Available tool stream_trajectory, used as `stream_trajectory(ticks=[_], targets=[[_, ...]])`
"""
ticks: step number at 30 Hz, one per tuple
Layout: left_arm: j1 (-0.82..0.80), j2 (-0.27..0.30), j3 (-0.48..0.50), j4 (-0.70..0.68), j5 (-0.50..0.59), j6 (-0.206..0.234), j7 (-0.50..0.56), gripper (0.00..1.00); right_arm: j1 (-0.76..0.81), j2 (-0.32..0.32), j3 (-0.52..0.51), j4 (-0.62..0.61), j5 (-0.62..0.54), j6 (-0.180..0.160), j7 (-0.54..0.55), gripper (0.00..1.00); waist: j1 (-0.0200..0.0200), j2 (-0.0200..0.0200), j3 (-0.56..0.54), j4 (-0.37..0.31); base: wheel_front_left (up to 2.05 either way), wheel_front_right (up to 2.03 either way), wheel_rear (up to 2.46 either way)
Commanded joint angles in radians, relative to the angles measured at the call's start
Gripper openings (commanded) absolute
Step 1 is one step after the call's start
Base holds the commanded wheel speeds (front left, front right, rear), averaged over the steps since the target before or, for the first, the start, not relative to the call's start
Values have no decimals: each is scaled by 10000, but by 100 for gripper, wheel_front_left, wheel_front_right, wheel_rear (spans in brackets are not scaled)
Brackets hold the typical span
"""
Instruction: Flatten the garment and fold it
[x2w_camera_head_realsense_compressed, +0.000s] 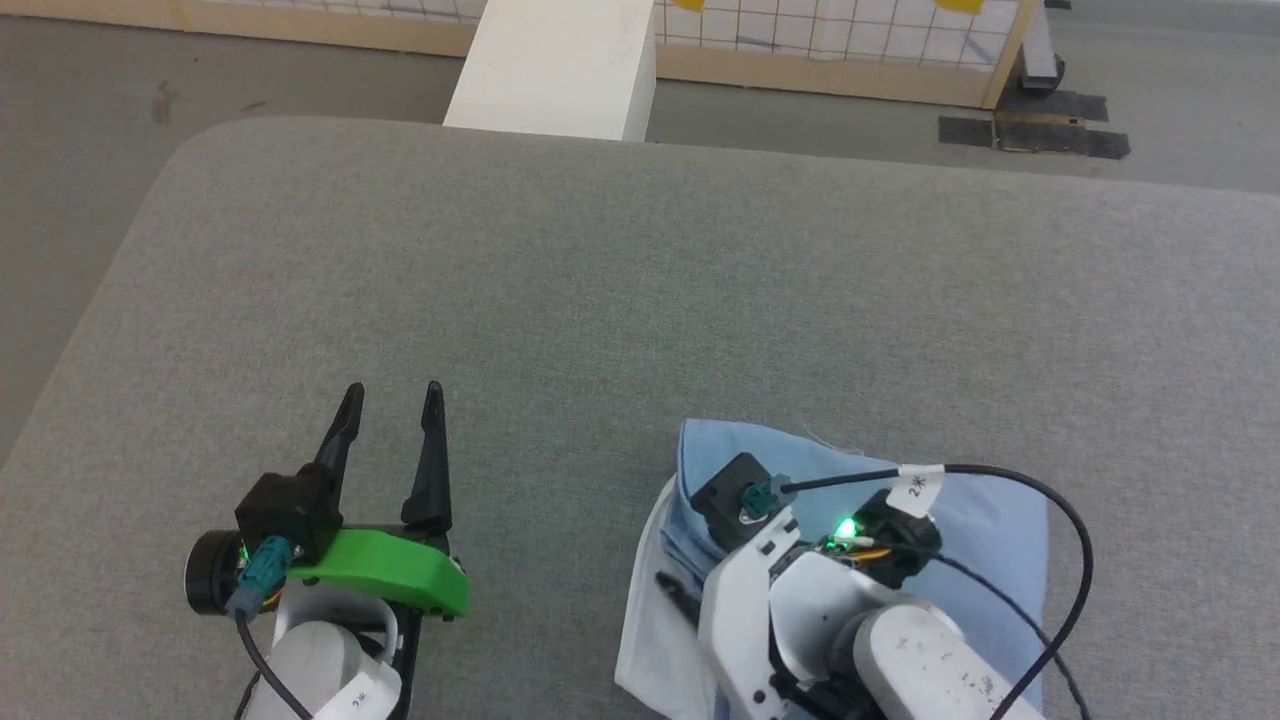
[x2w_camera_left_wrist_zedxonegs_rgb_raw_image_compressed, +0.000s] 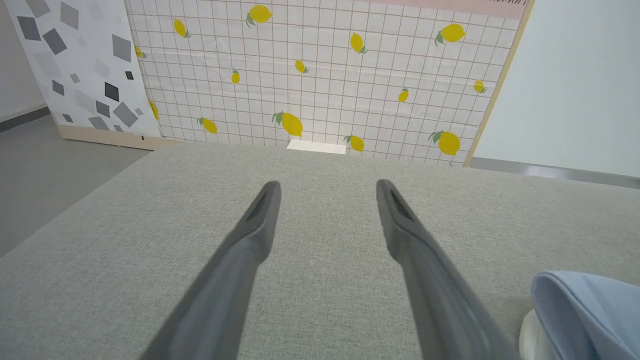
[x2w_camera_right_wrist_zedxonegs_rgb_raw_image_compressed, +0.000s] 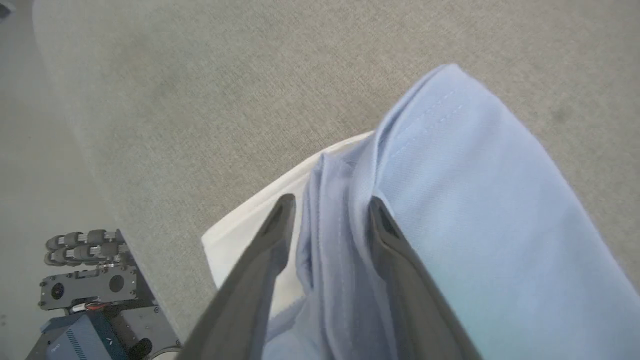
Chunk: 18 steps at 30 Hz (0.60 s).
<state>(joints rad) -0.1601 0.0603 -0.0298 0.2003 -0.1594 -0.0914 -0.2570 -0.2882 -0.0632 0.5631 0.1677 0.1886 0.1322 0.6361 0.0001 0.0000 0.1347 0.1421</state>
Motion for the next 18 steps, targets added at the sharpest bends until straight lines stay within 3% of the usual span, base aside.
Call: stream_trajectory(ticks=[1, 6, 10, 15, 18], targets=[[-101, -55, 17, 20, -9, 27, -47, 100, -162, 73, 128, 7, 288, -15, -50, 100, -1, 0, 42, 25, 0, 0, 0], [-26, -65, 98, 76, 0, 46, -47, 100, 68, 111, -186, -953, 1304, -15, -666, 100, -1, 0, -110, -138, 0, 0, 0], [67, -67, 205, 46, 21, 61, -47, 100, 586, 124, -1195, -2462, 1856, -15, -2111, 100, -1, 0, -275, -415, 0, 0, 0], [145, -17, 371, 13, 49, 37, -47, 100, 1665, 127, -3682, -3811, 1663, -15, -4510, 100, -1, 0, -450, -793, 0, 0, 0], [190, -3, 435, -54, 92, 36, -47, 100, 2370, 127, -5317, -3759, 1773, -15, -5617, 100, -1, 0, -490, -987, 0, 0, 0]])
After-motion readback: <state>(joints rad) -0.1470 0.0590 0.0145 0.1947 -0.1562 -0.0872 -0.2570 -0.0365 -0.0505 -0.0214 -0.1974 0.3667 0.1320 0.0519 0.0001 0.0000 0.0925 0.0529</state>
